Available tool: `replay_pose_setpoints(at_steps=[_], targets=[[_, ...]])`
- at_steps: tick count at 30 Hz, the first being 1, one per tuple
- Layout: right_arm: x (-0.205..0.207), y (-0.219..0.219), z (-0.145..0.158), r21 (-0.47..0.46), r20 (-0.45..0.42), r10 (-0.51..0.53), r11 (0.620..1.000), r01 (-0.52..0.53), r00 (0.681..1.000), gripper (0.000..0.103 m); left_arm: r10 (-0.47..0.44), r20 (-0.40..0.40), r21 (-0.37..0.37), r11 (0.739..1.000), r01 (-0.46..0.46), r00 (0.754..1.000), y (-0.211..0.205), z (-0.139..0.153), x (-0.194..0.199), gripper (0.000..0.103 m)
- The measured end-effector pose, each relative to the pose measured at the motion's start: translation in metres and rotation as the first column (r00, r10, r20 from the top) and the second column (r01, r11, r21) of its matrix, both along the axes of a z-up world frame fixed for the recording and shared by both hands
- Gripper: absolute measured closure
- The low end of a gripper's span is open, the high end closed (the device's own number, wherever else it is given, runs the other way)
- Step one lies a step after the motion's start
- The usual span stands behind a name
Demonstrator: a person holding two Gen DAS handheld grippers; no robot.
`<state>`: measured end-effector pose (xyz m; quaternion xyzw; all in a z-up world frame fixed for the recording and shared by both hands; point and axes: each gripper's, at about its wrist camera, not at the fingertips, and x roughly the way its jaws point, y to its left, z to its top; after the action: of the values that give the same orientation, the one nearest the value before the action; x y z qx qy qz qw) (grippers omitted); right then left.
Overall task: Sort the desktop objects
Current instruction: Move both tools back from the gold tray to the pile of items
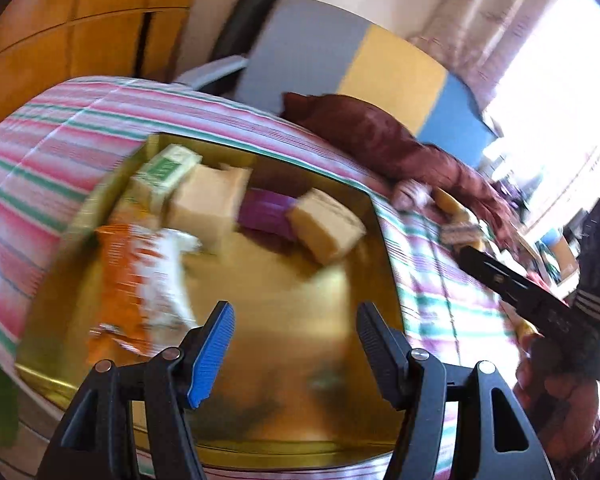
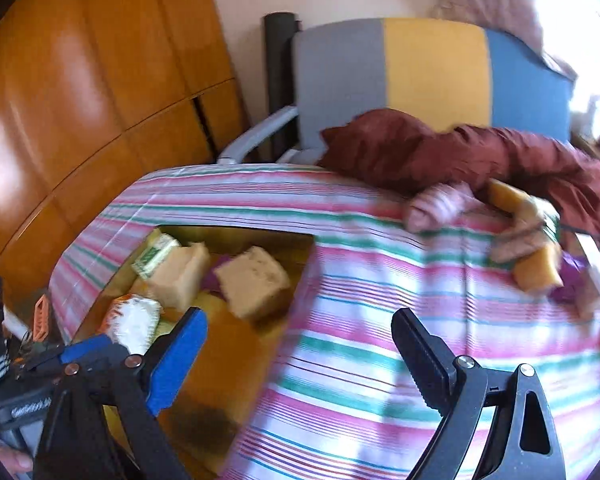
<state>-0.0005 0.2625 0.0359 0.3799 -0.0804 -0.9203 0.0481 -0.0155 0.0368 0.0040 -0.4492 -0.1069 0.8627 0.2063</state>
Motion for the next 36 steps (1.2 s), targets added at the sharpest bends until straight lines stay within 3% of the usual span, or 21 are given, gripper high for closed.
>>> replay_pose_setpoints(at_steps=[9, 15, 19, 22, 24, 27, 31, 33, 36], targets=[[0.028, 0.075, -0.022, -0.032, 0.100, -0.120, 0.992, 0.124, 0.988, 0.009, -0.207, -0.030, -0.010, 0.978, 0.206, 0.978, 0.077, 0.005, 0.022, 0.039], [0.047, 0.122, -0.026, 0.079, 0.145, -0.202, 0.978, 0.192, 0.969, 0.009, -0.321, -0.063, -0.027, 0.947, 0.320, 0.945, 0.127, 0.010, 0.039, 0.039], [0.056, 0.174, -0.023, 0.139, 0.164, -0.263, 0.960, 0.242, 0.951, 0.009, -0.416, -0.087, -0.035, 0.910, 0.414, 0.905, 0.159, 0.011, 0.055, 0.039], [0.056, 0.223, -0.018, 0.245, 0.146, -0.328, 0.926, 0.288, 0.933, 0.009, -0.471, -0.065, -0.026, 0.882, 0.471, 0.880, 0.182, 0.003, 0.062, 0.039], [0.058, 0.265, -0.011, 0.279, 0.084, -0.358, 0.904, 0.323, 0.930, 0.009, -0.489, -0.032, -0.019, 0.872, 0.489, 0.872, 0.194, -0.006, 0.062, 0.039], [0.057, 0.318, -0.005, 0.297, -0.003, -0.390, 0.879, 0.373, 0.921, 0.009, -0.482, 0.031, 0.006, 0.876, 0.482, 0.876, 0.210, -0.021, 0.061, 0.039], [0.052, 0.380, -0.011, 0.206, -0.028, -0.464, 0.864, 0.459, 0.885, 0.006, -0.484, 0.091, 0.015, 0.874, 0.485, 0.870, 0.223, -0.035, 0.063, 0.039], [0.046, 0.410, -0.024, 0.118, 0.026, -0.518, 0.851, 0.512, 0.855, 0.006, -0.488, 0.091, -0.006, 0.872, 0.490, 0.868, 0.228, -0.038, 0.064, 0.039], [0.034, 0.429, -0.037, 0.072, 0.077, -0.521, 0.853, 0.517, 0.850, 0.006, -0.487, 0.085, -0.001, 0.872, 0.489, 0.869, 0.232, -0.038, 0.066, 0.039]])
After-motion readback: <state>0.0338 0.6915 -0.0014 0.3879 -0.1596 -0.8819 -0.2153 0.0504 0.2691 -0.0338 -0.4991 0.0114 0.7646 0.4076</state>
